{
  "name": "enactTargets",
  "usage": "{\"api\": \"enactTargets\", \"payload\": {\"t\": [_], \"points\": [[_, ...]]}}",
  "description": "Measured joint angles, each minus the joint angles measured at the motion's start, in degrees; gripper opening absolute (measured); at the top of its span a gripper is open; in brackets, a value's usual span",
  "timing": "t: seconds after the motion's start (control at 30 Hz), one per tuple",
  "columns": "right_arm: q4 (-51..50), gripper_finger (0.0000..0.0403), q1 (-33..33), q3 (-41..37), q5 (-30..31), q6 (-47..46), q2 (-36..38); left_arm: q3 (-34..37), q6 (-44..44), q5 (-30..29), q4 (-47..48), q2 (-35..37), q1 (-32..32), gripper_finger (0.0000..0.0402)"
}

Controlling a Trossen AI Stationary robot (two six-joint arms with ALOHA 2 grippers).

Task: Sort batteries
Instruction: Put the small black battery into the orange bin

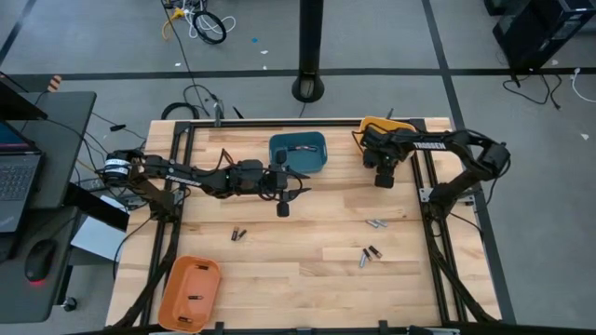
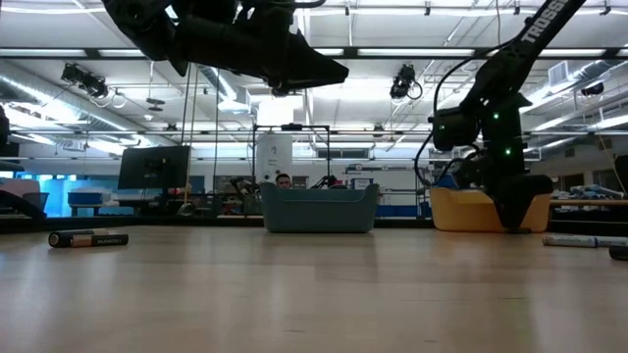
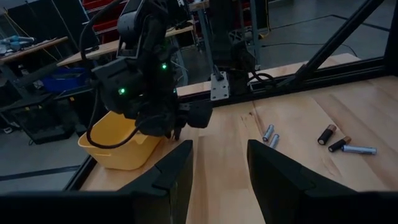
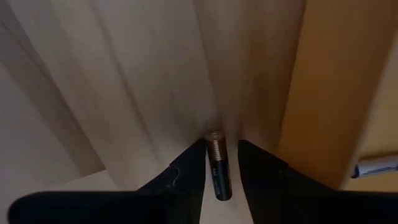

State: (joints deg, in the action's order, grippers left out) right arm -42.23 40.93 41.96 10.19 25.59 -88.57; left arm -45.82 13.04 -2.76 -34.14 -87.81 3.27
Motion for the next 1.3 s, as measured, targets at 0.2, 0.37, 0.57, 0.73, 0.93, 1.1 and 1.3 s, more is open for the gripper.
{"api": "enactTargets", "payload": {"t": [0.2, 0.37, 0.57, 0.73, 0.93, 1.1, 1.3], "points": [[-0.9, 0.0094, -0.2, 0.7, -1.1, 0.1, -1.0, 0.0, 0.0, 0.0, 0.0, 0.0, 0.0, 0.0158], [-1.3, 0.0057, -0.2, 0.9, -2.4, 0.1, -1.0, 0.0, 0.1, 0.0, 0.0, 0.0, 0.0, 0.0159], [-1.3, 0.0042, -1.1, 0.9, -6.4, -1.1, -1.0, 0.0, 0.1, 0.0, 0.0, 0.0, 0.0, 0.0159], [-0.8, 0.0058, -3.1, 0.8, -8.8, -3.9, -1.1, 0.0, 0.1, 0.0, 0.0, 0.0, 0.0, 0.0159], [-0.6, 0.0040, -5.9, 1.7, -11.3, -8.0, -1.1, 0.0, 0.1, 0.0, -0.2, 0.0, 0.0, 0.0159], [-1.2, 0.0044, -9.2, 5.0, -12.5, -10.8, -1.5, 0.0, 0.1, 0.0, -0.2, 0.0, 0.0, 0.0159], [-0.9, 0.0041, -14.2, 8.6, -13.7, -13.7, -1.4, 0.0, -0.1, 0.0, -0.2, 0.0, 0.0, 0.0159]]}}
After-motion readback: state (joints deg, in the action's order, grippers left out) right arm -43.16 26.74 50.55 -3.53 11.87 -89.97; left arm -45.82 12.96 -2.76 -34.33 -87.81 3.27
